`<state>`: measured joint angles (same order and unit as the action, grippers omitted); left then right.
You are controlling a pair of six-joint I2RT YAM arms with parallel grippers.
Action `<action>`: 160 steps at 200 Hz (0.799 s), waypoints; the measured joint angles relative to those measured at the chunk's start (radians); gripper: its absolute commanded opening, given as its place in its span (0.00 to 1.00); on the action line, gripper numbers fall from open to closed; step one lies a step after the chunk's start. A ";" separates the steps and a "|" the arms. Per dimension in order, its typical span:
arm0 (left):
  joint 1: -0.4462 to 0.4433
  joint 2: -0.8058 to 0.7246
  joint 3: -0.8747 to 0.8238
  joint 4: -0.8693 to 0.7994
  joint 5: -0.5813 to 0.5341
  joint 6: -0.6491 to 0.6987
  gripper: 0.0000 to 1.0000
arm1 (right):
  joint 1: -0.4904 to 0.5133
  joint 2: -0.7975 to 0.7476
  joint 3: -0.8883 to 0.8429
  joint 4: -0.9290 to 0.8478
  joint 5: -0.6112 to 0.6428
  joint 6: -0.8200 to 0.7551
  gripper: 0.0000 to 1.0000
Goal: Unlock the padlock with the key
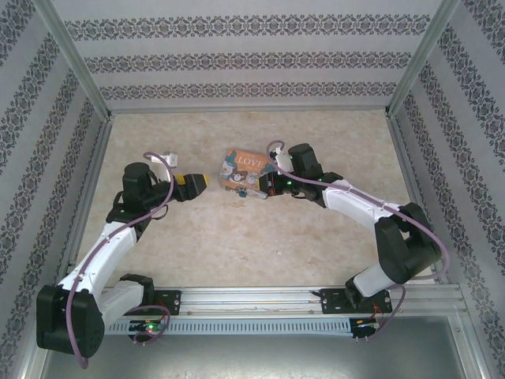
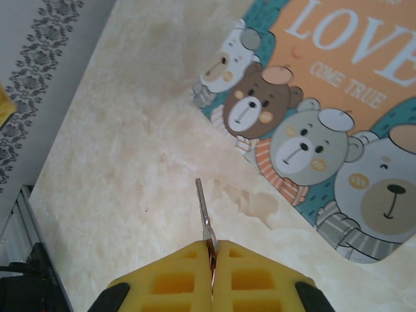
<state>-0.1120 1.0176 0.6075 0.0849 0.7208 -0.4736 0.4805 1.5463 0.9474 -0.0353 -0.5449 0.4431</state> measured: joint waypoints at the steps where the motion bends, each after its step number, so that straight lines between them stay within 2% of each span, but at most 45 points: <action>1: 0.000 0.001 -0.002 -0.002 0.000 0.002 0.89 | 0.000 0.002 0.000 0.000 0.000 0.000 0.00; 80: -0.093 0.122 -0.016 -0.039 -0.090 0.103 0.84 | -0.014 0.177 0.111 0.032 -0.025 0.075 0.00; 160: -0.220 0.317 0.091 -0.063 -0.163 0.197 0.83 | -0.014 0.296 0.217 0.027 -0.019 0.101 0.00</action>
<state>-0.3317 1.3342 0.6987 0.0216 0.5579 -0.2768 0.4664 1.8427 1.1645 -0.0078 -0.5640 0.5438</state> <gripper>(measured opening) 0.829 0.042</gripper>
